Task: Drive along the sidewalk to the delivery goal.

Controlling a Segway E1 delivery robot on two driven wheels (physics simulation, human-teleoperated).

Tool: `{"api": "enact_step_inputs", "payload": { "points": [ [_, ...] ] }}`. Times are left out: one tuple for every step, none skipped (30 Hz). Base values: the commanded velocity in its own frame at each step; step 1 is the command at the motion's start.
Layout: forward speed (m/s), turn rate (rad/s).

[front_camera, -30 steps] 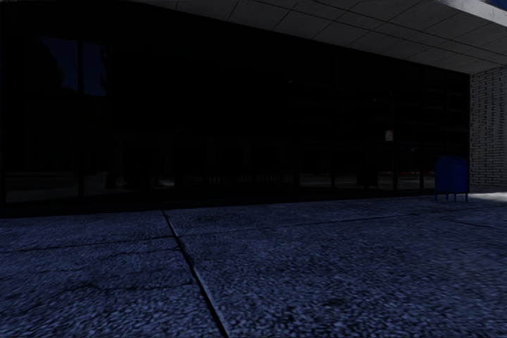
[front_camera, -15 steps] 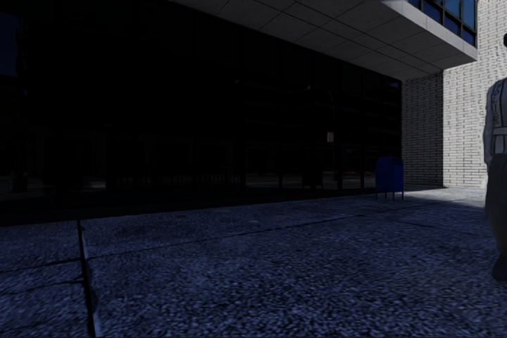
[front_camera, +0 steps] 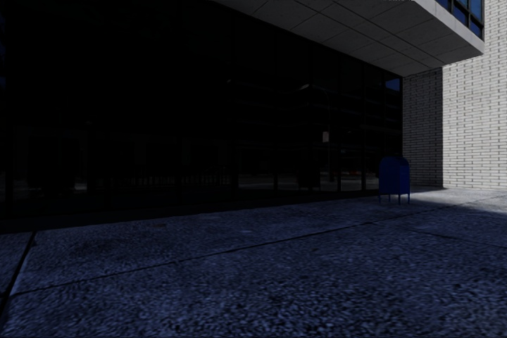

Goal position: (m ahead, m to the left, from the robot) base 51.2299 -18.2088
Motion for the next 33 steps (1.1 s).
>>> {"api": "enact_step_inputs", "payload": {
  "points": [
    [2.00,0.00],
    [2.00,0.00],
    [2.00,0.00],
    [2.00,0.00],
    [2.00,-0.34],
    [2.00,-0.53],
    [2.00,-0.53],
    [2.00,-0.65],
    [2.00,-0.72],
    [2.00,-0.74],
    [2.00,-0.74],
    [2.00,-0.74],
    [2.00,-0.74],
    [2.00,-0.74],
    [2.00,-0.74],
    [2.00,-0.74],
    [2.00,-0.74],
    [2.00,-0.74],
    [2.00,-0.74],
    [2.00,-0.74],
    [2.00,-0.74],
    [2.00,-0.74],
    [2.00,-0.74],
    [2.00,-0.74],
    [2.00,-0.74],
    [2.00,-0.74],
    [2.00,-0.74],
    [2.00,-0.74],
    [2.00,-0.74],
    [2.00,-0.74],
    [2.00,-0.74],
    [2.00,-0.74],
    [2.00,-0.74]
  ]
}}
